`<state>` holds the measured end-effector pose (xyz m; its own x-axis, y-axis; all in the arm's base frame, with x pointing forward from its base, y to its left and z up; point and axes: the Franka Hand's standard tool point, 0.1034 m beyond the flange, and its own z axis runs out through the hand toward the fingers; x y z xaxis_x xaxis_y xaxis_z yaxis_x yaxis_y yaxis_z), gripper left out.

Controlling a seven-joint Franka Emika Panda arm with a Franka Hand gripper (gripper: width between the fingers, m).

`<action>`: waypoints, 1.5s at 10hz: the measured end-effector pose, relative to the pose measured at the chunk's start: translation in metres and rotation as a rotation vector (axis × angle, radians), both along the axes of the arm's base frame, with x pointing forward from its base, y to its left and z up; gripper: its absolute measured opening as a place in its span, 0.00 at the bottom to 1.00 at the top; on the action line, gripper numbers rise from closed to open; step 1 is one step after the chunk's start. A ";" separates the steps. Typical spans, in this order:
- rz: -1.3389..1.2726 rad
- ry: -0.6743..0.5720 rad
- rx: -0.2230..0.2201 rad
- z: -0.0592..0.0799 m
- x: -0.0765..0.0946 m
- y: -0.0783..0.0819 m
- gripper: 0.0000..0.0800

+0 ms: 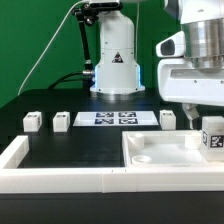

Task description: Assemble square table

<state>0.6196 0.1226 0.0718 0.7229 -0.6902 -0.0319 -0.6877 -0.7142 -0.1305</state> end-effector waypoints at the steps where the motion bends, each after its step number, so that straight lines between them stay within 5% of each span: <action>1: 0.108 -0.012 -0.008 0.000 0.000 -0.001 0.81; 4: 0.343 -0.028 -0.021 0.002 0.001 -0.001 0.81; 7: 0.618 -0.042 -0.101 0.006 0.005 -0.001 0.81; 10: 0.692 -0.052 -0.113 0.006 0.006 -0.003 0.80; 12: 0.691 -0.052 -0.113 0.006 0.006 -0.003 0.36; 15: 0.672 -0.050 -0.112 0.006 0.006 -0.003 0.36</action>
Offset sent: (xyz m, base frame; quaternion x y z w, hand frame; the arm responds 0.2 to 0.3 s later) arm 0.0062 0.0035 0.0037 -0.0117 -0.0249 -0.1894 0.9815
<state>0.6254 0.1192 0.0780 0.9944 -0.0877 0.0581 -0.0848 -0.9951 -0.0511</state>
